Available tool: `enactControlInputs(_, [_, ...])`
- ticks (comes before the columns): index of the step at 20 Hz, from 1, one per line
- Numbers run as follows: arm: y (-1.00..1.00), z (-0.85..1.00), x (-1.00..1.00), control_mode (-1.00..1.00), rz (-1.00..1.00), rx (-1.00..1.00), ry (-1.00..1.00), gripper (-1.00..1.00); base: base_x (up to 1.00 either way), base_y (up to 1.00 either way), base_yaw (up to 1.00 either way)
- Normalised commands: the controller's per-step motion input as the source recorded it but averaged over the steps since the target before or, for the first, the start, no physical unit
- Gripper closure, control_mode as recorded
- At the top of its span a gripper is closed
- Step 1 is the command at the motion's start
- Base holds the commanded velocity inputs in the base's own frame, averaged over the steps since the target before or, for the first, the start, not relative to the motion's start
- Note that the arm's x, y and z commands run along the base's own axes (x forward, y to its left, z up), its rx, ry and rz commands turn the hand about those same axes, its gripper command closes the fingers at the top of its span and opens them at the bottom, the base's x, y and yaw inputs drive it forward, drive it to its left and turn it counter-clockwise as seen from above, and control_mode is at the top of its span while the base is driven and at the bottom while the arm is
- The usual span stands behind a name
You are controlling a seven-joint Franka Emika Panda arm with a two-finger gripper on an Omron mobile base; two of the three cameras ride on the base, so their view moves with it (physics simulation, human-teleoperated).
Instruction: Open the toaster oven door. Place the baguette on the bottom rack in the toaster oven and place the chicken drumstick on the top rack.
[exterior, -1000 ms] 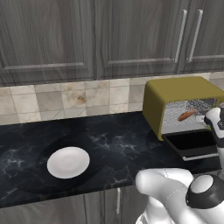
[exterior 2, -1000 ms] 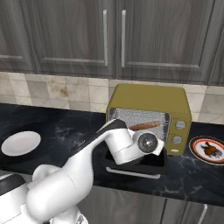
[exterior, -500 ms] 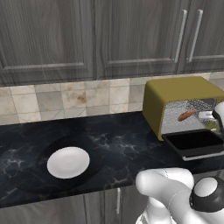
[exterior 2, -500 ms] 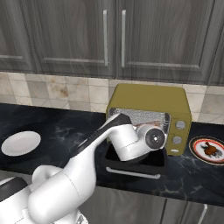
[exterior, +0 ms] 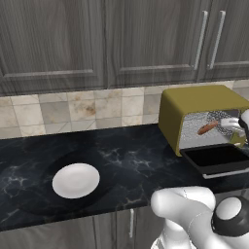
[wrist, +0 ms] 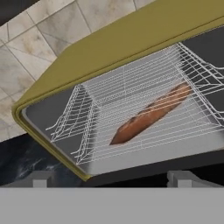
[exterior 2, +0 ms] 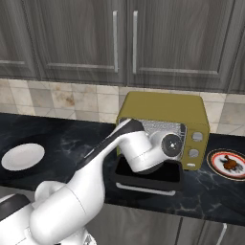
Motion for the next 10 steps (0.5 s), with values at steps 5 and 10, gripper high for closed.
enactControlInputs(5, [0.11,0.01,0.0,-1.0,-0.05,0.03,-0.01,-1.0,0.0,0.0,0.0])
enactControlInputs(10, [0.07,0.0,0.04,-1.0,-0.25,0.0,-0.01,-1.0,0.0,0.0,0.0])
